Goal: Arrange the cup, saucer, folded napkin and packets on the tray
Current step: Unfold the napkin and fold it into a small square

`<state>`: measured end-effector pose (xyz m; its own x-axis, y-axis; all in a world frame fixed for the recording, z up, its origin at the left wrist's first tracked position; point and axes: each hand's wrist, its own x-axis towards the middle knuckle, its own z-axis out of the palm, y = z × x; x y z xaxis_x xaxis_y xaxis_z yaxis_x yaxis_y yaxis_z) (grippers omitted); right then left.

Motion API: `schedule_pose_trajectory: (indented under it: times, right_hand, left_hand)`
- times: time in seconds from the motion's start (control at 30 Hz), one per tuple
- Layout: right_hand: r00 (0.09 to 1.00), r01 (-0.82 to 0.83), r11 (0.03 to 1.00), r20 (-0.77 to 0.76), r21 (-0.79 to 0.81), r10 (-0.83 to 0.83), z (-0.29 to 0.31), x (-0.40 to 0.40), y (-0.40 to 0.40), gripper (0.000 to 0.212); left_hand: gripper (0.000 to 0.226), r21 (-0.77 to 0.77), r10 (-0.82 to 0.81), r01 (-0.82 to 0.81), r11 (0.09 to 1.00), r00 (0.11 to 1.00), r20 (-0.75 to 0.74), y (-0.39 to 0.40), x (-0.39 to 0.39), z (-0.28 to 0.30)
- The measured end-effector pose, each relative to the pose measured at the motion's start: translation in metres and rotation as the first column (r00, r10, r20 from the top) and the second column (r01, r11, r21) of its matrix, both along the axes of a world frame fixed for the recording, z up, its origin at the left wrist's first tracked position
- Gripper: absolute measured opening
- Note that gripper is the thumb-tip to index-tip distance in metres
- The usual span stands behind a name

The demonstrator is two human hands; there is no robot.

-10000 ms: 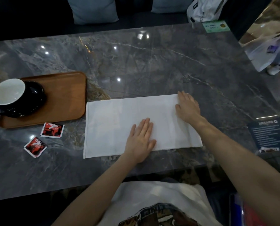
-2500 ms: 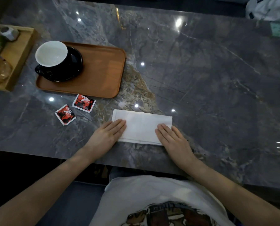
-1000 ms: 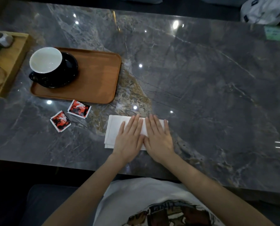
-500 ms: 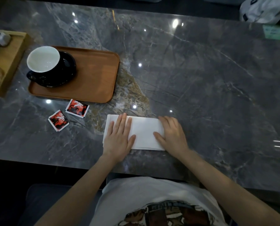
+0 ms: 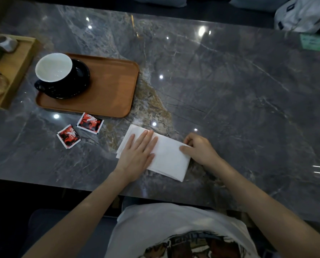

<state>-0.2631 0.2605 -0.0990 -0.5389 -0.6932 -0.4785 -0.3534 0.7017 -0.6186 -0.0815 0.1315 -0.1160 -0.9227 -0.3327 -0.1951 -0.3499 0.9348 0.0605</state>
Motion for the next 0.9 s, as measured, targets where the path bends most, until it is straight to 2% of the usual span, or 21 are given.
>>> schedule_pose_trajectory:
  times: [0.1,0.27,0.4,0.5,0.6,0.67,0.73,0.8,0.83,0.9]
  right_hand:
    - [0.992,0.108,0.994,0.065,-0.026,-0.106,-0.002,0.0,0.002,0.011]
    - [0.972,0.187,0.982,0.148,-0.025,-0.182,0.0,0.002,0.0,0.011]
    - [0.935,0.24,0.966,0.29,-0.097,-0.203,0.01,0.003,-0.002,0.011]
    - [0.901,0.268,0.95,0.39,-0.156,-0.19,0.02,-0.001,-0.011,0.025]
    - [0.842,0.278,0.957,0.501,-0.088,-0.198,0.028,-0.005,-0.022,0.023]
    - [0.804,0.261,0.965,0.562,-0.037,-0.196,0.033,-0.009,-0.031,0.019]
    - [0.781,0.224,0.974,0.601,-0.021,-0.167,0.037,-0.011,-0.042,0.014]
    - [0.76,0.185,0.982,0.637,-0.03,-0.124,0.042,-0.009,-0.054,0.014]
    - [0.745,0.172,0.985,0.658,-0.033,-0.108,0.044,-0.007,-0.061,0.016]
    - [0.714,0.154,0.987,0.695,-0.033,-0.088,0.047,-0.003,-0.074,0.022]
  left_hand:
    - [0.054,0.071,0.032,-0.026,0.997,0.996,-0.084,0.016,0.003,-0.001]
    - [0.069,0.191,0.093,-0.088,0.978,0.996,-0.016,0.026,0.008,-0.014]
    - [0.08,0.216,0.056,-0.05,0.975,0.998,-0.023,0.022,0.011,-0.016]
    - [0.085,0.259,0.015,0.004,0.966,0.997,-0.072,0.017,0.014,-0.015]
    - [0.096,0.264,-0.057,0.078,0.961,0.994,-0.088,0.013,0.019,-0.015]
    - [0.1,0.286,-0.039,0.076,0.955,0.99,-0.132,0.014,0.019,-0.014]
    - [0.096,0.394,0.057,0.032,0.918,0.975,-0.213,0.019,0.018,-0.009]
    - [0.088,0.546,0.254,-0.056,0.836,0.921,-0.294,0.027,0.019,-0.002]
    - [0.077,0.621,0.395,-0.126,0.774,0.862,-0.318,0.032,0.021,0.001]
    - [0.043,0.747,0.683,-0.309,0.589,0.685,-0.254,0.041,0.025,0.009]
